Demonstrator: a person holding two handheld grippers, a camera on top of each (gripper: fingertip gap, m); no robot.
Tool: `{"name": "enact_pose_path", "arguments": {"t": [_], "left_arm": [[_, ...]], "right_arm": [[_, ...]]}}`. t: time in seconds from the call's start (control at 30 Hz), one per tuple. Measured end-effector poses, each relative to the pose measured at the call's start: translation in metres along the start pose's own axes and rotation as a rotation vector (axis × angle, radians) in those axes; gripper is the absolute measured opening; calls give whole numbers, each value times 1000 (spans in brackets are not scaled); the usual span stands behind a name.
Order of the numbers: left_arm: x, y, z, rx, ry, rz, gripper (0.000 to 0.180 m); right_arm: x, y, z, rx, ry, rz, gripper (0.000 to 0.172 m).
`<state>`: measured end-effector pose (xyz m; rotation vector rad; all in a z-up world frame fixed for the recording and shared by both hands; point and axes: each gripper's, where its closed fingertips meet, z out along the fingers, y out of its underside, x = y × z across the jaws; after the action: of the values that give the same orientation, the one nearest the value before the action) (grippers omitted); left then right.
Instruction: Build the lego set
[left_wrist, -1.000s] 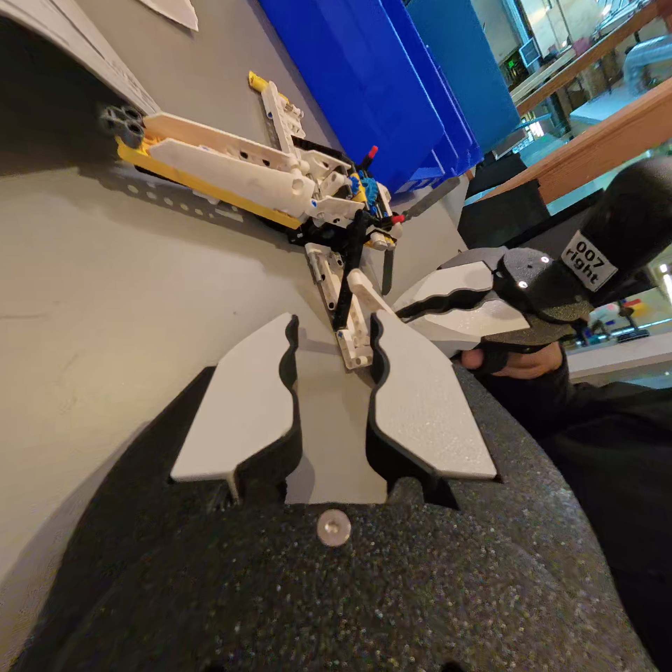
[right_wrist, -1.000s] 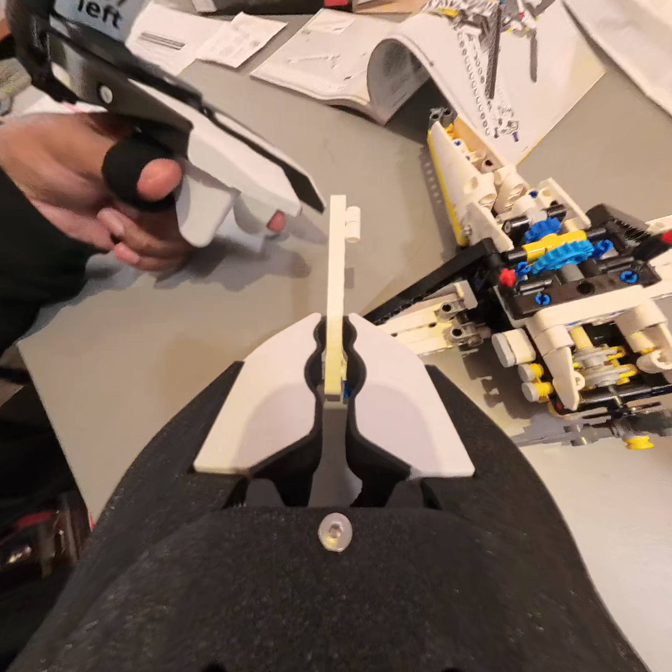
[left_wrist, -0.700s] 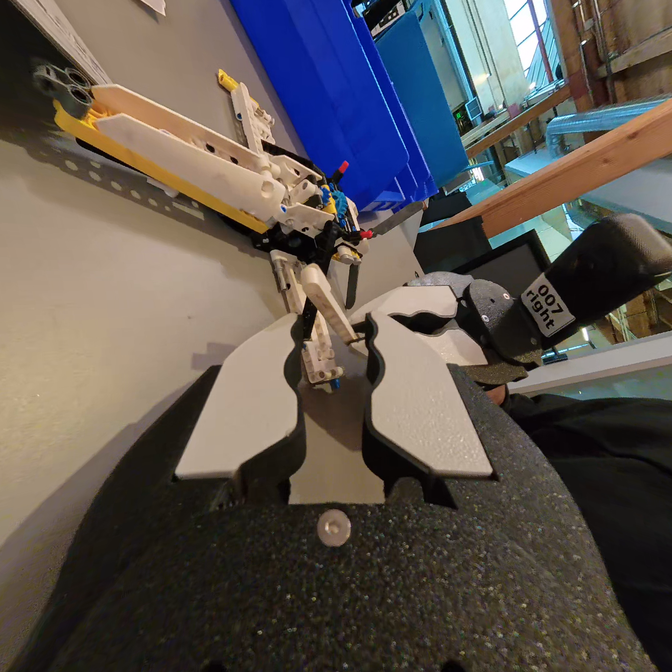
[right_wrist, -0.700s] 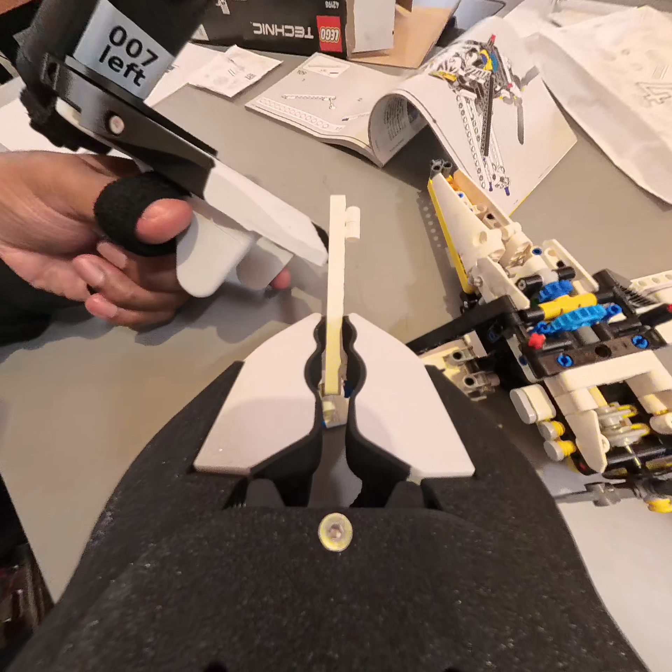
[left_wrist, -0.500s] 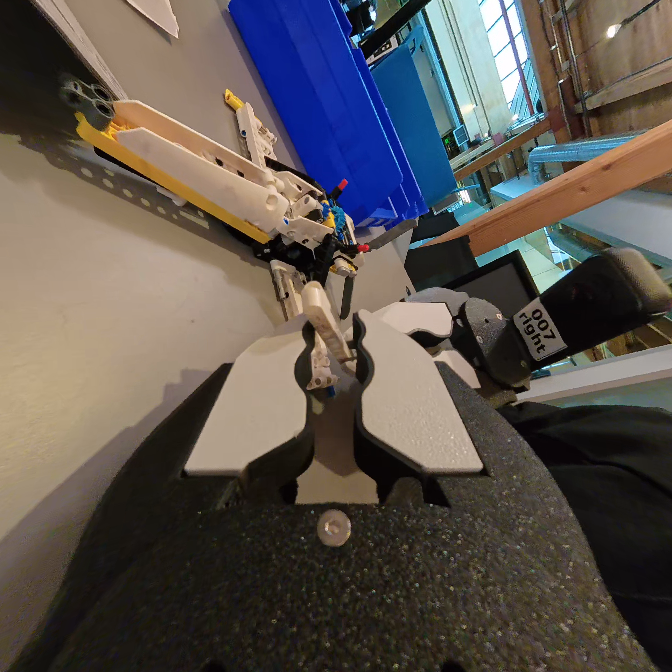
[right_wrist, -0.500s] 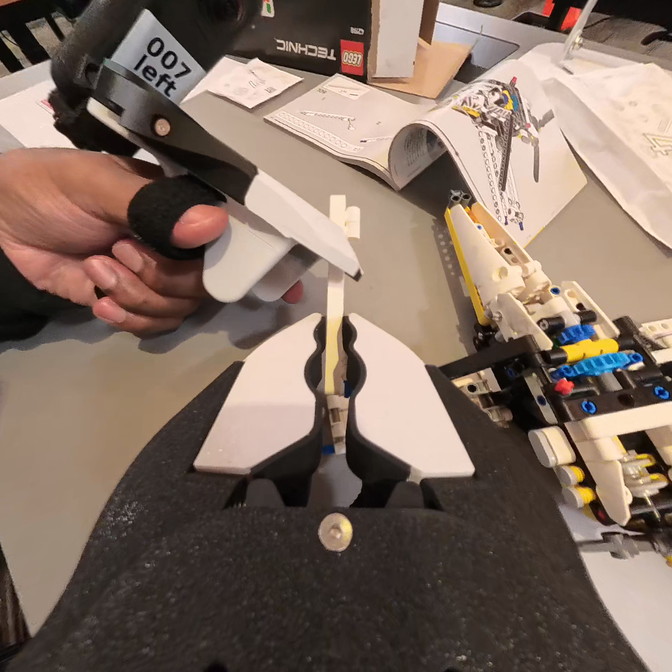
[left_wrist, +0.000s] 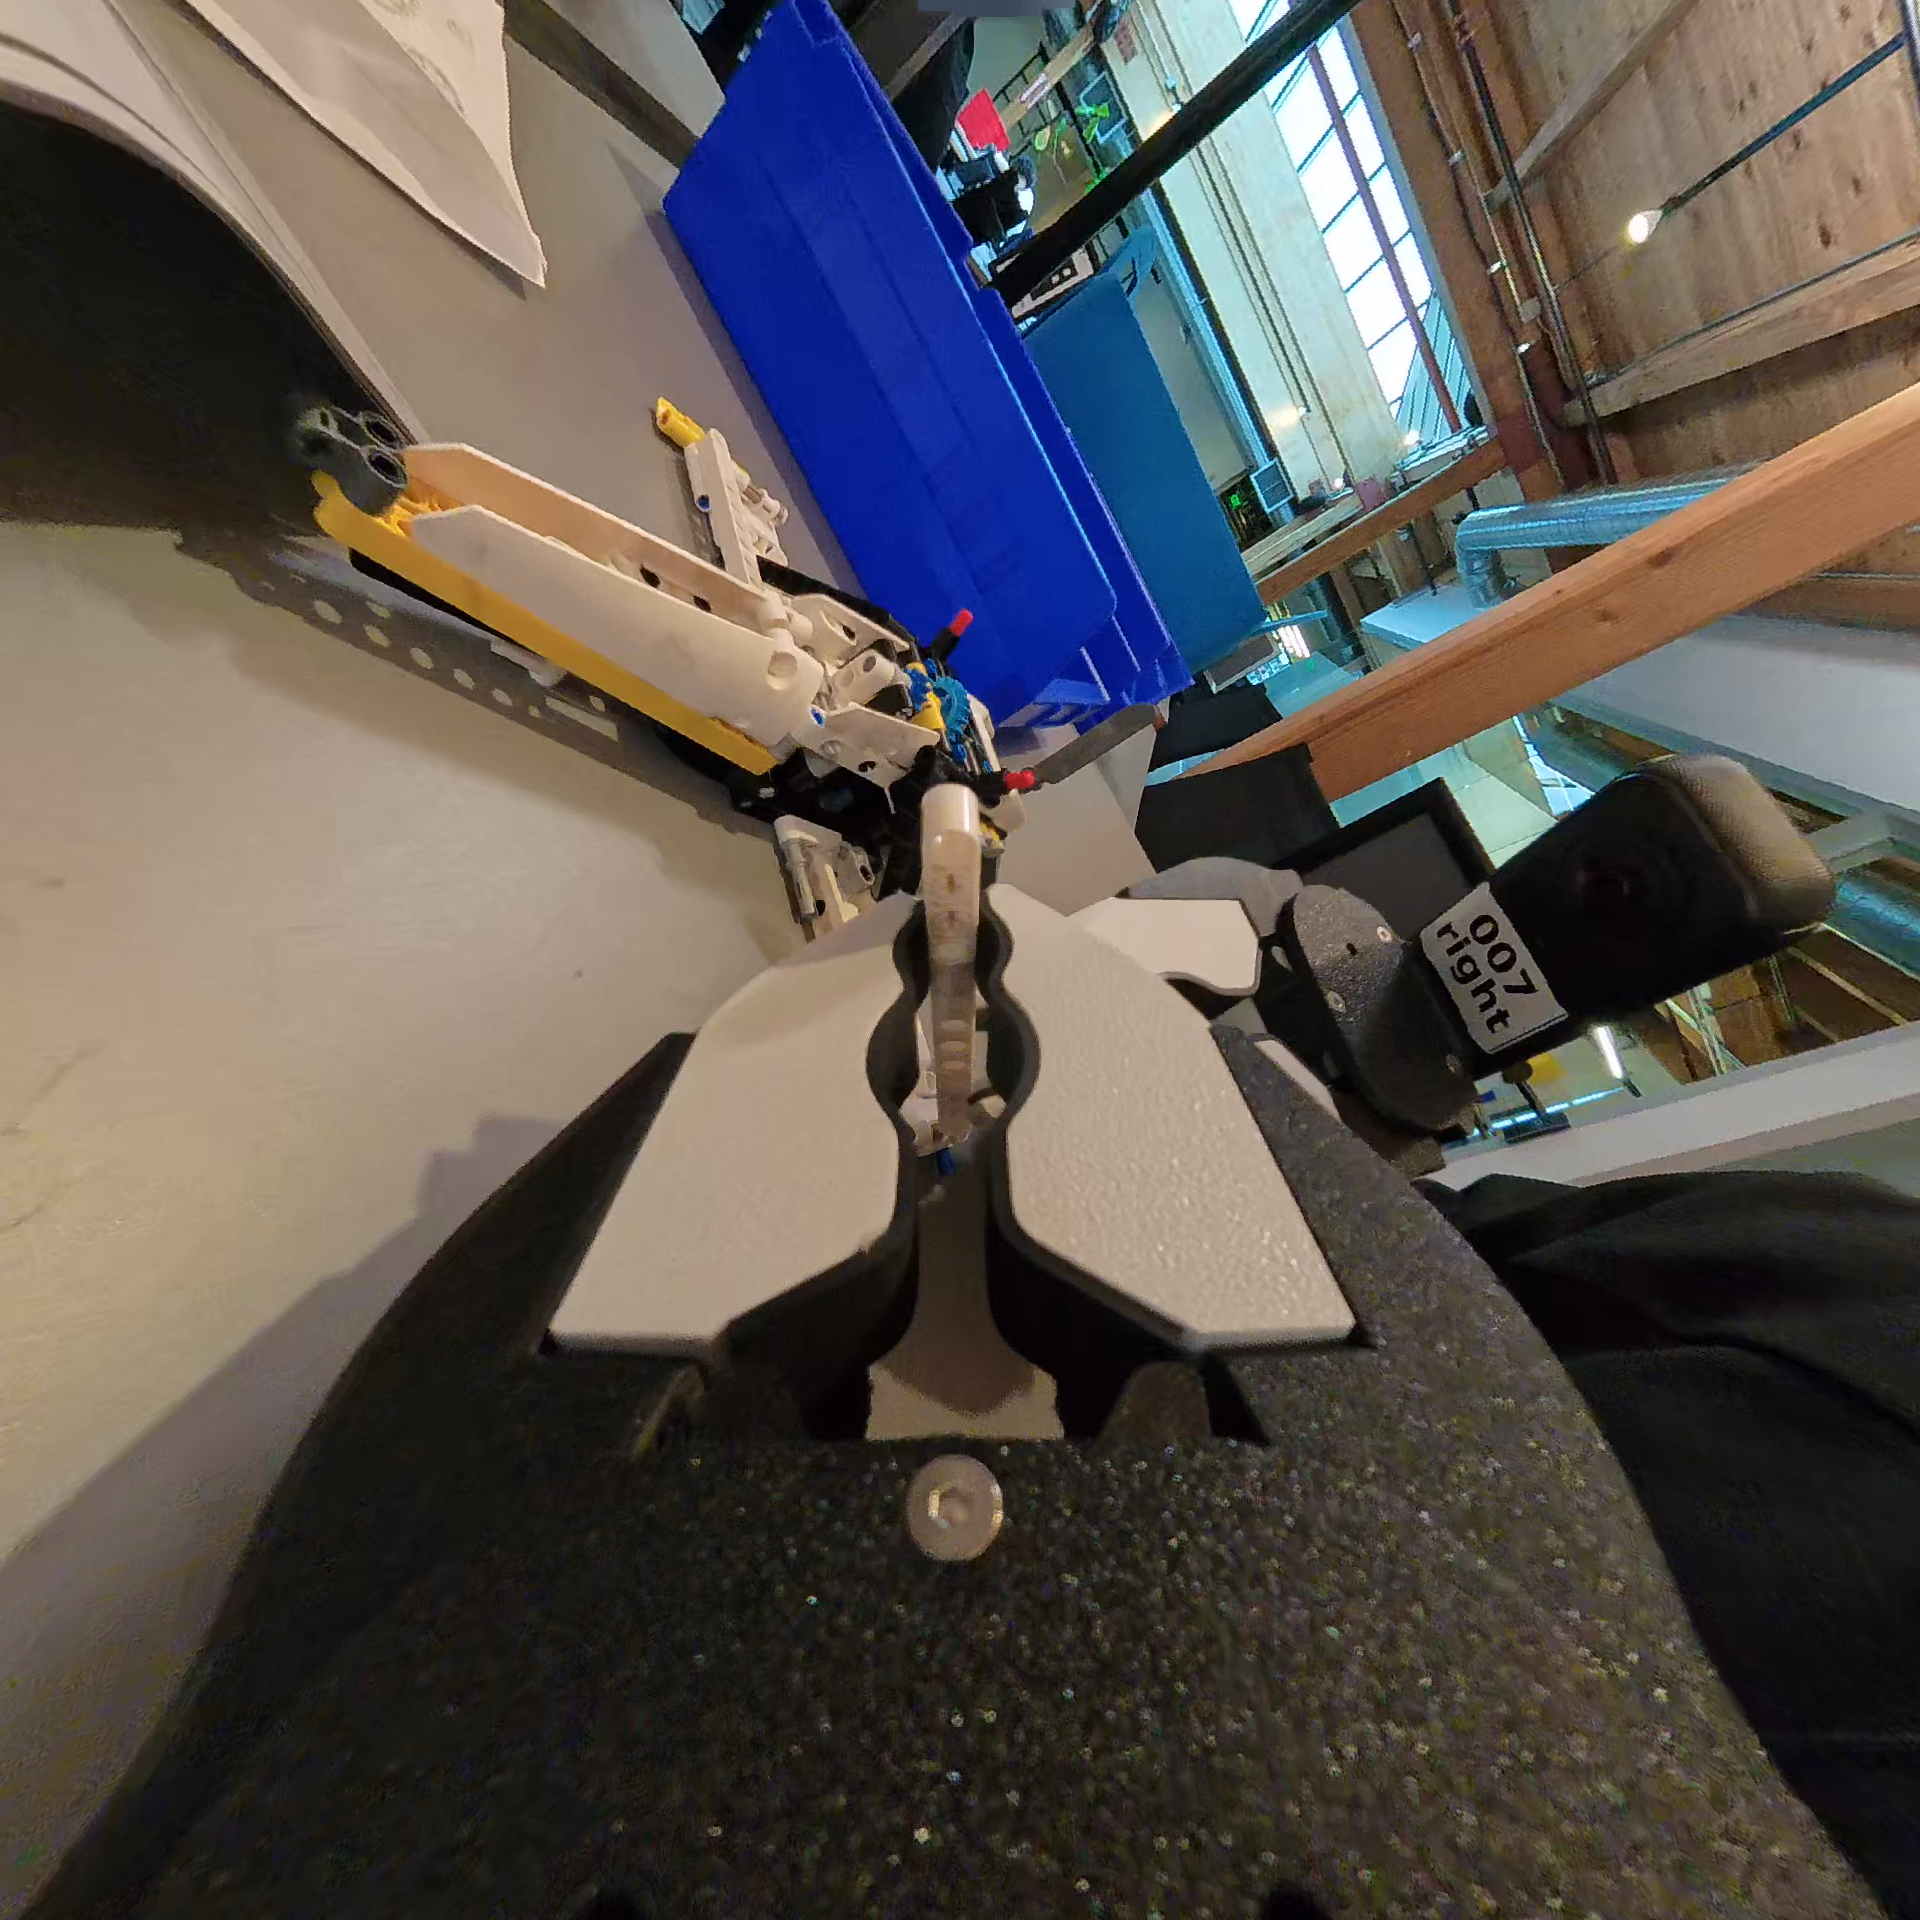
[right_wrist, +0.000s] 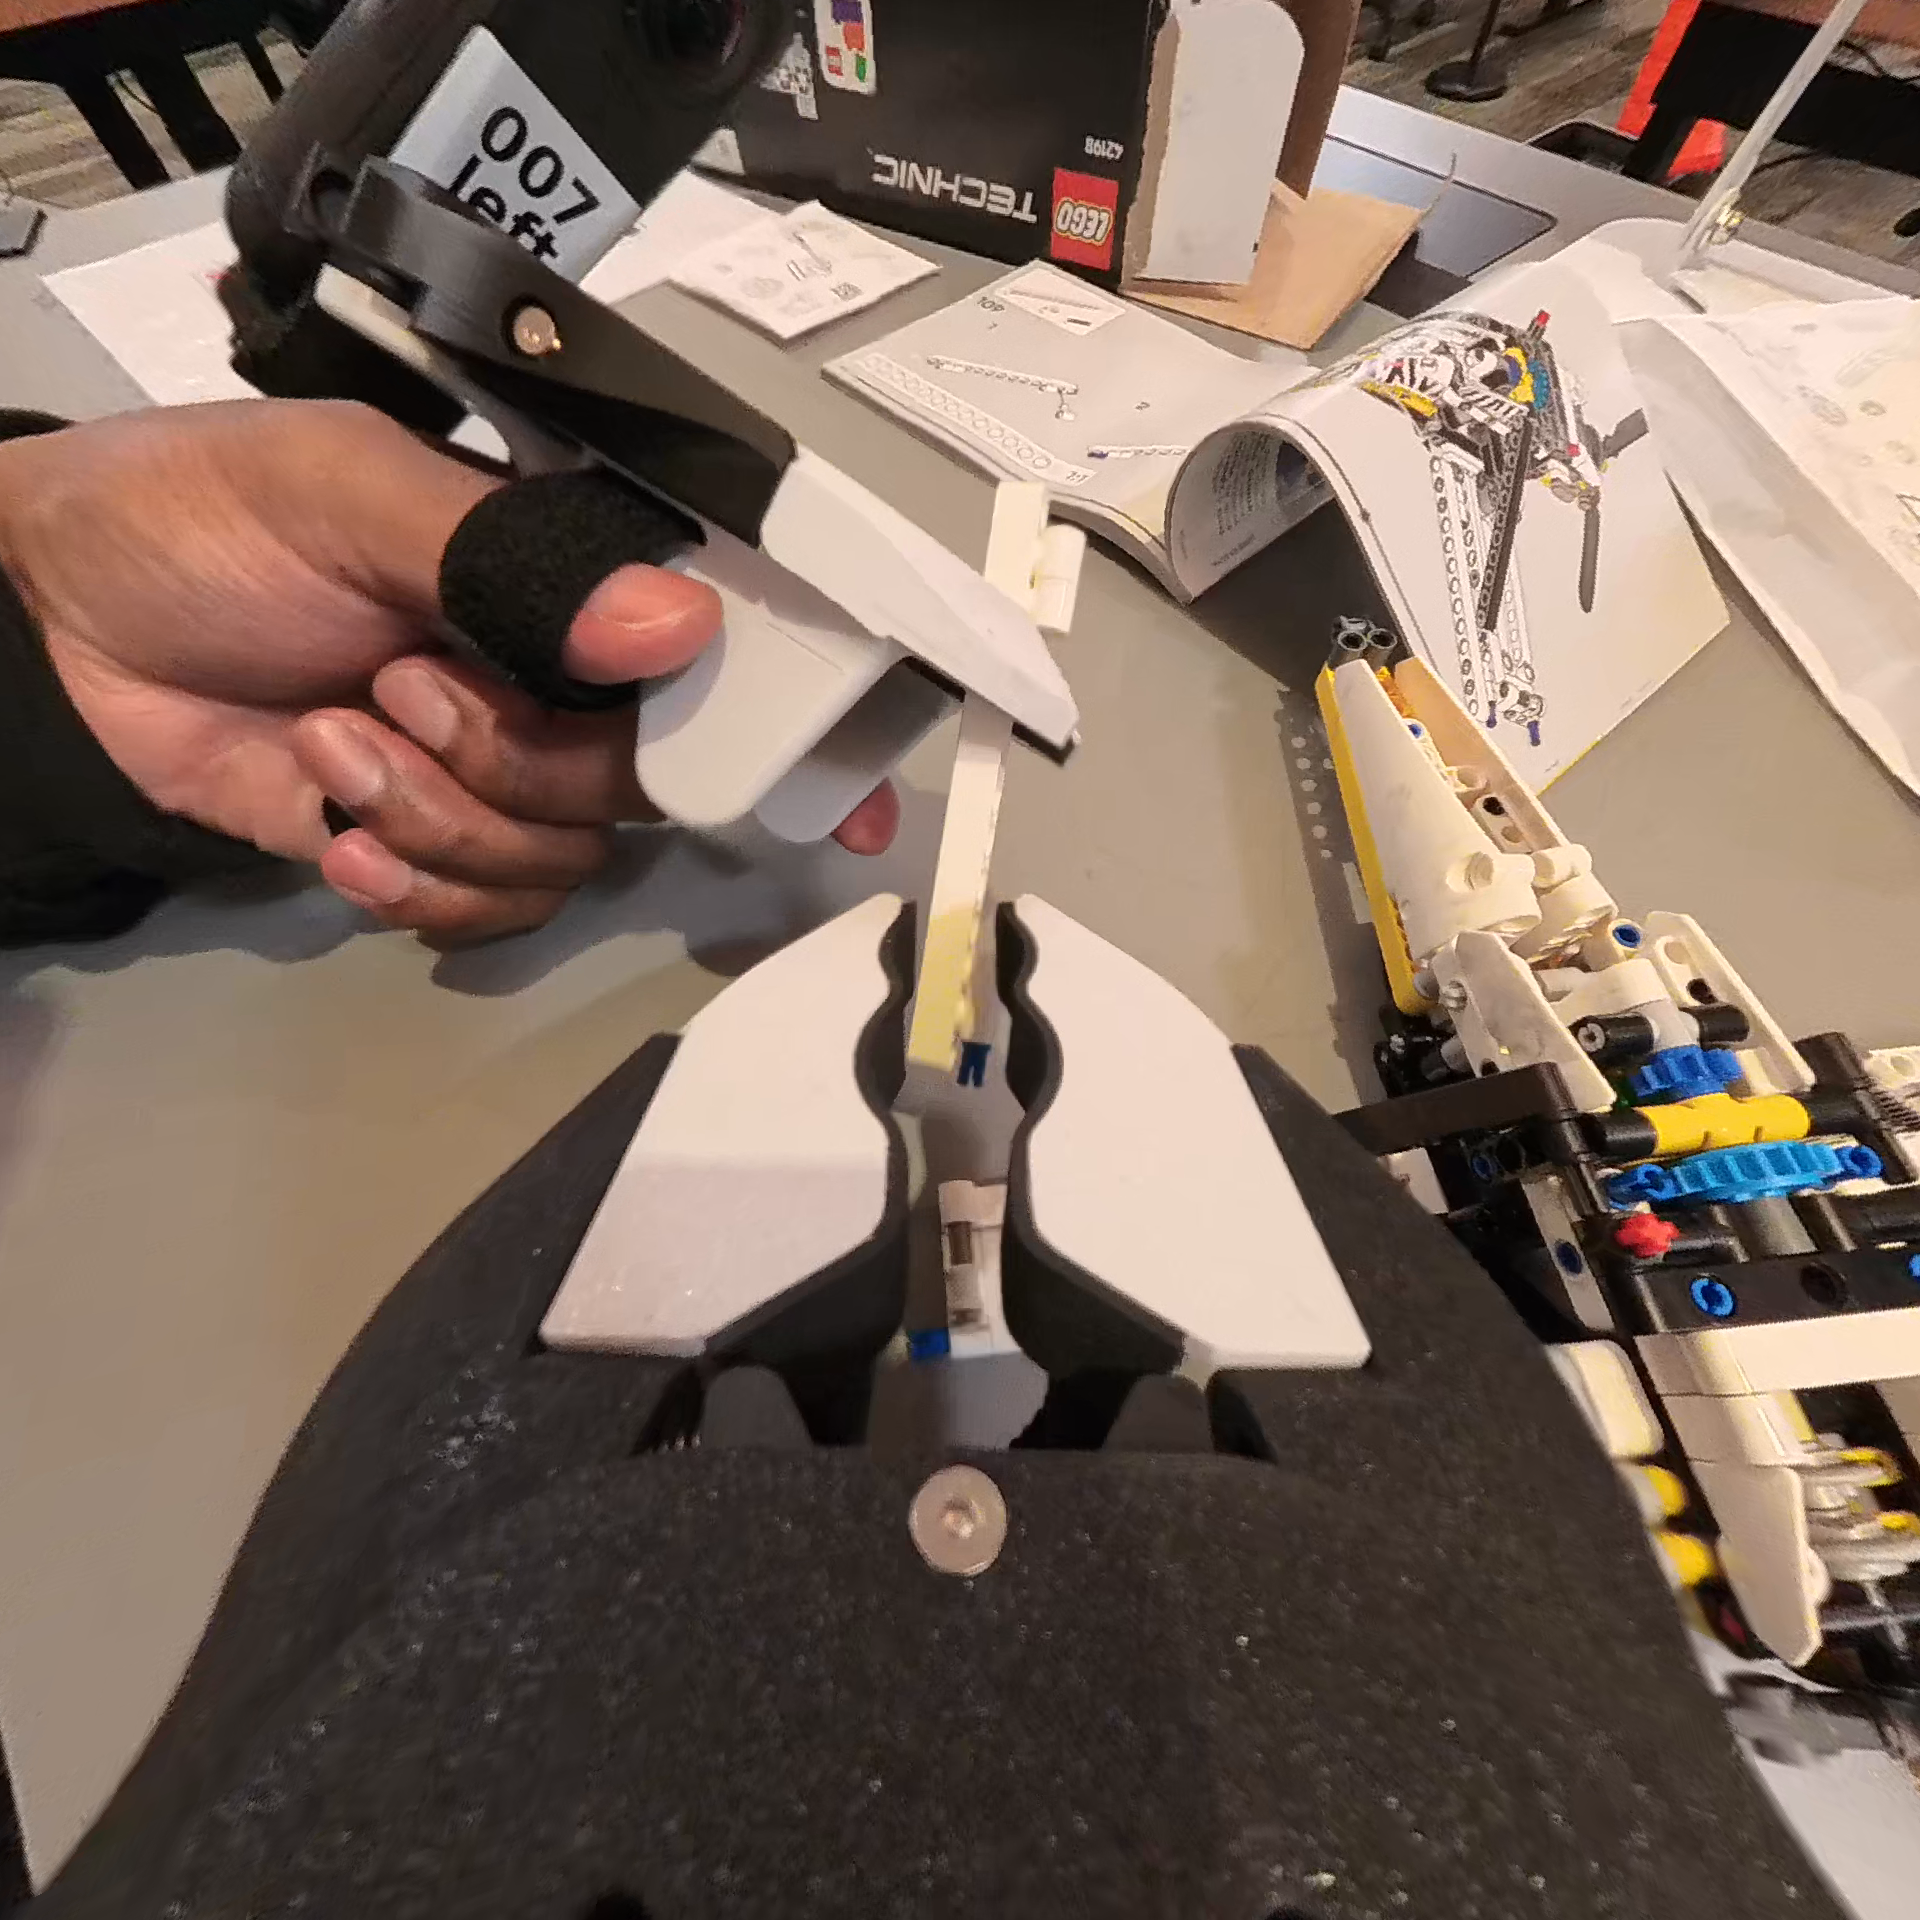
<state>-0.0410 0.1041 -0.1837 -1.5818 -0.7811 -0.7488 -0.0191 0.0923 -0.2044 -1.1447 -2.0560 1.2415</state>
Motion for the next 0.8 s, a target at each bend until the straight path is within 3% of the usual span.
{"name": "enact_pose_path", "arguments": {"t": [0.23,0.4,0.57,0.8], "left_arm": [[1,-3,-6,-20,-4,50,7],[2,1,-7,-65,13,64,7],[15,12,-3,-145,64,162,7],[22,29,-3,-251,111,292,7]], "right_arm": [[15,-19,-25,-12,-76,-76,23],[34,-22,-44,-145,-148,-215,25],[23,-41,-34,-145,-270,-262,25],[-2,-57,-10,-149,-514,-171,21]]}}
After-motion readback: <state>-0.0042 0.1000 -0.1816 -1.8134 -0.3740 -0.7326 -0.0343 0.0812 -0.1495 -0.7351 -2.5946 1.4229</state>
